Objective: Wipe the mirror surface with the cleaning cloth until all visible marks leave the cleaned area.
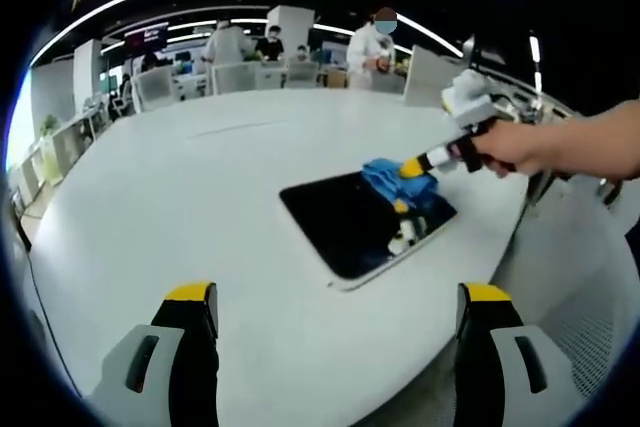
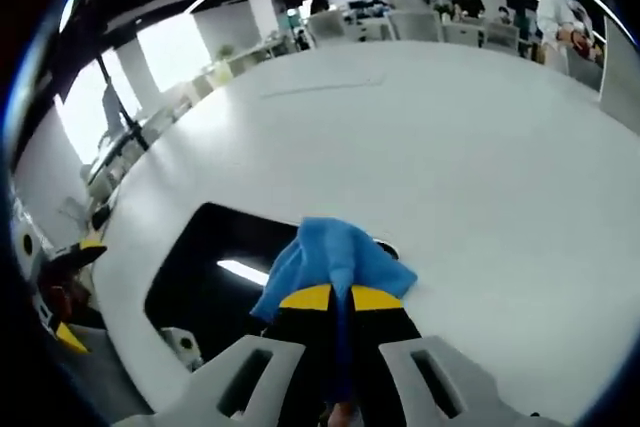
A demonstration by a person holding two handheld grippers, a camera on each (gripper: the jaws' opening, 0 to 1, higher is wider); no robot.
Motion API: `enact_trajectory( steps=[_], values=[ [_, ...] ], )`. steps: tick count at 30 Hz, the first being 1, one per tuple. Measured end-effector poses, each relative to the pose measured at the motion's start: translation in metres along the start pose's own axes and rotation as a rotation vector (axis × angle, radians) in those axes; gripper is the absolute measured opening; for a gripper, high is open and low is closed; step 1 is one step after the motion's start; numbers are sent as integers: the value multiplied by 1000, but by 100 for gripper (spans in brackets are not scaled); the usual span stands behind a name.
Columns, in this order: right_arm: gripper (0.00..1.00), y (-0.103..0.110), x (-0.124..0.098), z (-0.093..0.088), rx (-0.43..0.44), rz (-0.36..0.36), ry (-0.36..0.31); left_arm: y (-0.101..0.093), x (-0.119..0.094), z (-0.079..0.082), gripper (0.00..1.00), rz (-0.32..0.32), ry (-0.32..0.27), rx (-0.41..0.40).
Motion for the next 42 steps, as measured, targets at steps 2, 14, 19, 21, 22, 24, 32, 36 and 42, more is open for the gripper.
enact_trajectory(
  steps=[2, 14, 19, 21, 22, 24, 32, 36, 42],
  values=[
    [0, -1, 1, 2, 8, 5, 0, 0, 0, 0, 100, 0, -1, -1],
    [0, -8, 13, 17, -19, 27, -8, 2, -1, -2, 100, 12, 3, -8],
    [0, -10, 17, 21, -19, 27, -16, 4, -1, -2, 100, 20, 2, -14],
    [0, -11, 18, 22, -22, 30, -25, 5, -1, -2, 100, 21, 1, -14],
    [0, -11, 19, 23, -21, 31, -27, 4, -2, -2, 100, 21, 1, -14],
    [0, -12, 20, 24, -15, 36, -29, 4, -1, -2, 100, 21, 3, -13],
    [0, -12, 21, 25, -8, 64, -44, 4, -1, -3, 100, 18, 11, -9],
    [0, -12, 21, 26, 18, 68, -40, 4, -1, -3, 100, 20, 14, -8],
    [0, -15, 11, 41, 104, 71, -76, 5, -1, -4, 100, 22, 18, -6]
  ],
)
Point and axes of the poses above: the point that each gripper's makers call its tool centre point, and the gripper's own axes: x roughly forward along the fingers, y roughly to its left, z roughly out of its top, the point moved 1 cm from there along -x, roughly backward along the fingers, and after that the axes turned 3 degrees about -z, right-handed, at the moved point
